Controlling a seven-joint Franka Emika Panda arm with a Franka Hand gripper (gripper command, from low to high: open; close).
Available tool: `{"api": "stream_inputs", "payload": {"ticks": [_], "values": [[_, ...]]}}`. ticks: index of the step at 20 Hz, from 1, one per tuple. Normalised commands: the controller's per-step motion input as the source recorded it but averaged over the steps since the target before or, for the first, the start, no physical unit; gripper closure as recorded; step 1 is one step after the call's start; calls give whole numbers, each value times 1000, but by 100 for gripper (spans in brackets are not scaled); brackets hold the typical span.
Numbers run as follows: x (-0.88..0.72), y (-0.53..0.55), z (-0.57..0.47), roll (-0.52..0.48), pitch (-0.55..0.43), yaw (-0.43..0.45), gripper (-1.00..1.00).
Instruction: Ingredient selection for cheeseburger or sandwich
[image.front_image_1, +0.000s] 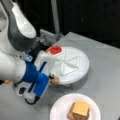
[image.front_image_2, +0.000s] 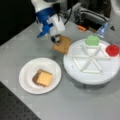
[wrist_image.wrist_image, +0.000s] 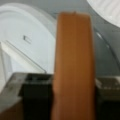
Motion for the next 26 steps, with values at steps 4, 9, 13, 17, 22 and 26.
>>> {"api": "stream_inputs", "payload": {"ticks": [4, 9, 13, 17, 22, 26], "values": [[584, -9, 265, 31, 195, 262, 100], [594, -133, 196, 6, 200, 281, 100], [618, -291, 151, 14, 204, 311, 100], [622, -353, 111, 33, 195, 317, 100], [611, -289, 39, 48, 163, 281, 100], [504, -197, -14, 63, 123, 251, 100]]}}
